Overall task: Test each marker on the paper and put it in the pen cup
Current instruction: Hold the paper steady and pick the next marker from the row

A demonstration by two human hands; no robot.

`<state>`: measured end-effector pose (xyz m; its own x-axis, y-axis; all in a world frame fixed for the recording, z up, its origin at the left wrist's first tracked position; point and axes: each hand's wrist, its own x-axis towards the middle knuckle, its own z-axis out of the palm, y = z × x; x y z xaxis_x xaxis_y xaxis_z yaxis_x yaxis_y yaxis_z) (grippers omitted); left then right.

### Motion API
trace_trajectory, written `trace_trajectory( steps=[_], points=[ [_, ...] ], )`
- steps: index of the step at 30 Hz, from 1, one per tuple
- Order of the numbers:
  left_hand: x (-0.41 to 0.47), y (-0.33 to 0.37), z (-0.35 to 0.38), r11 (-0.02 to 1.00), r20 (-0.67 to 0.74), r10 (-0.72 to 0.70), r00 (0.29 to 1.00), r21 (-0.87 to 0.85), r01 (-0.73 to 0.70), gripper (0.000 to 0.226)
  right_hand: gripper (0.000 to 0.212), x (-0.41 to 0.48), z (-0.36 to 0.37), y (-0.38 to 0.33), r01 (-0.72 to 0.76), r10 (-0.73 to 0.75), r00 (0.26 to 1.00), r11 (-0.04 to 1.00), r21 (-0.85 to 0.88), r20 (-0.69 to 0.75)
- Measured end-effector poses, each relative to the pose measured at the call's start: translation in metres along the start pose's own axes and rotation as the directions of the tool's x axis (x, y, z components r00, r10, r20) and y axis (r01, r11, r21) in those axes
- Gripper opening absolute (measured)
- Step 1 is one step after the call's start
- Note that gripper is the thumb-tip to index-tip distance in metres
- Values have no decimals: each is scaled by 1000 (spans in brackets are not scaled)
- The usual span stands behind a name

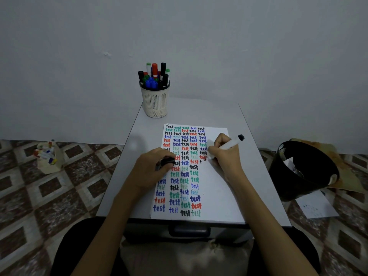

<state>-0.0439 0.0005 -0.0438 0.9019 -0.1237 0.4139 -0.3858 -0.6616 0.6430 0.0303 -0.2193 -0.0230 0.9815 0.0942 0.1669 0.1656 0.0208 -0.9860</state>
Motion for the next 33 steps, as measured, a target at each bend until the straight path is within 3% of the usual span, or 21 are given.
trace_trajectory(
  steps=[5, 17, 24, 33],
  points=[
    [1, 1, -1, 1000, 8, 5, 1000, -14, -5, 39, 38, 2, 1, 3, 4, -2, 999, 999, -45, 53],
    [-1, -1, 1, 1000, -11, 11, 1000, -5, -11, 26, 34, -3, 2, 1, 53, -45, 995, 994, -97, 85],
    [0, 0, -1, 1000, 5, 23, 1000, 7, -23, 33, 35, -1, 0, 3, 44, -43, 999, 996, -77, 19],
    [0, 2, 0, 1000, -16, 13, 1000, 16, -13, 25, 28, 1, 0, 7, 44, -40, 997, 997, -56, 60]
  ],
)
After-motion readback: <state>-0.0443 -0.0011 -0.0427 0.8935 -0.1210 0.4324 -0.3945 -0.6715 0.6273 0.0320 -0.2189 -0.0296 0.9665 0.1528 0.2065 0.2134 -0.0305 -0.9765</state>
